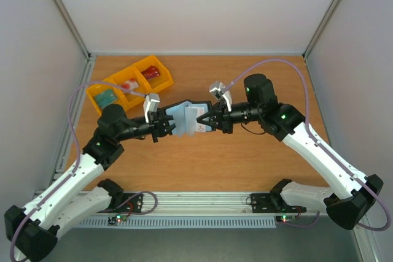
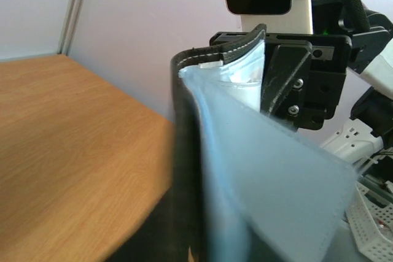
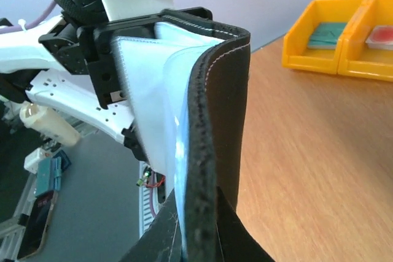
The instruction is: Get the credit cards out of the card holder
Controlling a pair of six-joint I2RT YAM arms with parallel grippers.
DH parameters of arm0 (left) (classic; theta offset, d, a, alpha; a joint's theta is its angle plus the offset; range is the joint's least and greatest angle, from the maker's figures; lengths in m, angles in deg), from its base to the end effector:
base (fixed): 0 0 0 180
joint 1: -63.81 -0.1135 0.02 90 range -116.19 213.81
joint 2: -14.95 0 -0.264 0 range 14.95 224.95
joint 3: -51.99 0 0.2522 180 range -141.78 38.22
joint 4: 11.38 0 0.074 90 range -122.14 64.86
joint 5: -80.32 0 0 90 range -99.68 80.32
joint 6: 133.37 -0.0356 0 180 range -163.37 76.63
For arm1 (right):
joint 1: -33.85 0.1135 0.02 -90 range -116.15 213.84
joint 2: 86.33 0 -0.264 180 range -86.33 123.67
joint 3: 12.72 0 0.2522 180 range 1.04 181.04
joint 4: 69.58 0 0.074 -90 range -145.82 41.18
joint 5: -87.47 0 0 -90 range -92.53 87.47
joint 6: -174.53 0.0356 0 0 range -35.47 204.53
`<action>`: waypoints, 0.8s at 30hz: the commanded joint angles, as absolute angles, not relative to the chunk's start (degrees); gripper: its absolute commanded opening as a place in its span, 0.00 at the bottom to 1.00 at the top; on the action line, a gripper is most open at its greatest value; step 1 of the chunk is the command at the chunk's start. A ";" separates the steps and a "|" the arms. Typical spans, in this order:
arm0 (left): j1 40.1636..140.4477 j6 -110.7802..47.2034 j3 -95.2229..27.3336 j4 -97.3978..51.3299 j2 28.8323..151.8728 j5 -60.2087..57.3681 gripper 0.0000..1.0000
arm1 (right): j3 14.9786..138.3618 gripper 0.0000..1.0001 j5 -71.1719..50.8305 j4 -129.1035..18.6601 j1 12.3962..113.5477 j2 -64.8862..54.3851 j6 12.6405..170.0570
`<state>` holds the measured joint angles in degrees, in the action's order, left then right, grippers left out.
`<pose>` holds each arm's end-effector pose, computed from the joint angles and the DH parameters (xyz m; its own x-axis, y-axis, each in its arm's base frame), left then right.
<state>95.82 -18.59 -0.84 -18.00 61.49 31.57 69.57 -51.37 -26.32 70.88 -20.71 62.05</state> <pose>0.1485 -0.1205 0.3322 -0.4058 -0.1180 -0.9063 0.8674 0.2628 -0.4226 0.1753 0.1658 0.3827 0.0269 -0.2950 -0.9551 -0.9995 0.0078 -0.0305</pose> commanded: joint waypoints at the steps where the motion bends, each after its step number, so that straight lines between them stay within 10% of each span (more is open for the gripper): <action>1: 96.00 -23.98 0.16 -17.07 61.04 32.93 0.41 | 71.95 0.01 -47.26 -24.09 71.81 -22.20 61.98; 6: 95.07 -29.57 0.69 -20.82 58.83 27.67 0.97 | 73.81 0.01 -33.95 -19.82 71.69 -23.33 63.29; 24: 101.96 -38.11 -6.51 -21.92 69.32 11.62 0.99 | 78.84 0.01 -8.94 -18.83 79.94 -17.07 76.33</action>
<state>101.61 -38.31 -4.10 -25.78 68.62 13.61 75.99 -14.02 -18.04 78.20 -17.49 75.06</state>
